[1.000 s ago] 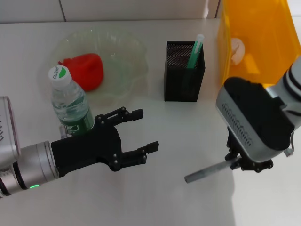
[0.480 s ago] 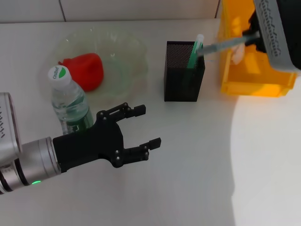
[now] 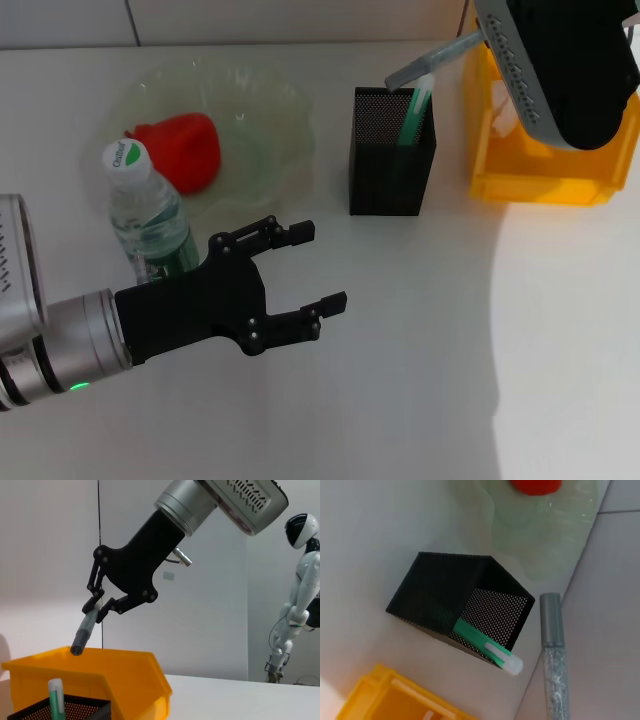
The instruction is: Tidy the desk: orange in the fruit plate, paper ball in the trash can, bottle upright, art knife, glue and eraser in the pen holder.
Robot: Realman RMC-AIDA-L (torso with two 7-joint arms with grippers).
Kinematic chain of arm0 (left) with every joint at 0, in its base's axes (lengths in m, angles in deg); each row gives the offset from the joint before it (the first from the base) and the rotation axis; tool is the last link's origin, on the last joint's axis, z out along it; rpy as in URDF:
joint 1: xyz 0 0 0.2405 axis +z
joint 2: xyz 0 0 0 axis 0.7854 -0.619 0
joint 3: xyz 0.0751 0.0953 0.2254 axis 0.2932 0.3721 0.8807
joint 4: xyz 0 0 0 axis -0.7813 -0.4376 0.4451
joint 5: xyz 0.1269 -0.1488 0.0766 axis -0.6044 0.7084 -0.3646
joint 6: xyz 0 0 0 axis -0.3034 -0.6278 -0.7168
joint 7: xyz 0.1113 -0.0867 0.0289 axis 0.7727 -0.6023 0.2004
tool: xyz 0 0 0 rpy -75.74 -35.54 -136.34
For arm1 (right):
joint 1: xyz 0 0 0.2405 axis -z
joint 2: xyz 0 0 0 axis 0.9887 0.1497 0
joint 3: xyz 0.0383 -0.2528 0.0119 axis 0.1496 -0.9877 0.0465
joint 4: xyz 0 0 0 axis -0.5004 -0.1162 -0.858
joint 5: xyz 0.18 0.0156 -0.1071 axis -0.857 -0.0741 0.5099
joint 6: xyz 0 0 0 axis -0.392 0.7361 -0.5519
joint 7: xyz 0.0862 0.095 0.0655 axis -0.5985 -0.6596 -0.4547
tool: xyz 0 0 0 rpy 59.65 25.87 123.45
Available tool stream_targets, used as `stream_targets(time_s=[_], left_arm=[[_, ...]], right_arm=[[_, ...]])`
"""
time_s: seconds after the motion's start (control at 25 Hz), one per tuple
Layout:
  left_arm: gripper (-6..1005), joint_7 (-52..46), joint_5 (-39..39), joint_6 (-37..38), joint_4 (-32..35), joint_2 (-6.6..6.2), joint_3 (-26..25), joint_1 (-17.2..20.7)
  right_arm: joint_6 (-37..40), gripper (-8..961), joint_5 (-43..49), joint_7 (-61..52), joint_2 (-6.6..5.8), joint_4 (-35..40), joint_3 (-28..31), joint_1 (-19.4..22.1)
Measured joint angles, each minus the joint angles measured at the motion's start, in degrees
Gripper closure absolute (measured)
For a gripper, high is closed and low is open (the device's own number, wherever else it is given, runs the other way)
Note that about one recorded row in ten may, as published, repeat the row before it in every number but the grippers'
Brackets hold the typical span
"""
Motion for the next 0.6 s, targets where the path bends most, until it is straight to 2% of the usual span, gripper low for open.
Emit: stream_targets(time_s=[0.24, 0.6], left_arm=[[197, 0.00, 0.12, 0.01, 0.00, 0.02, 0.00, 0.23], [197, 0.00, 0.76, 0.01, -0.36, 0.03, 0.00, 0.15]], right_arm=[[0.82, 816, 0.08, 2.74, -0.31, -2.32, -0.04, -1.98], [0.76, 815, 0.23, 6.68, -1.84, -8.37, -0.24, -5.87]])
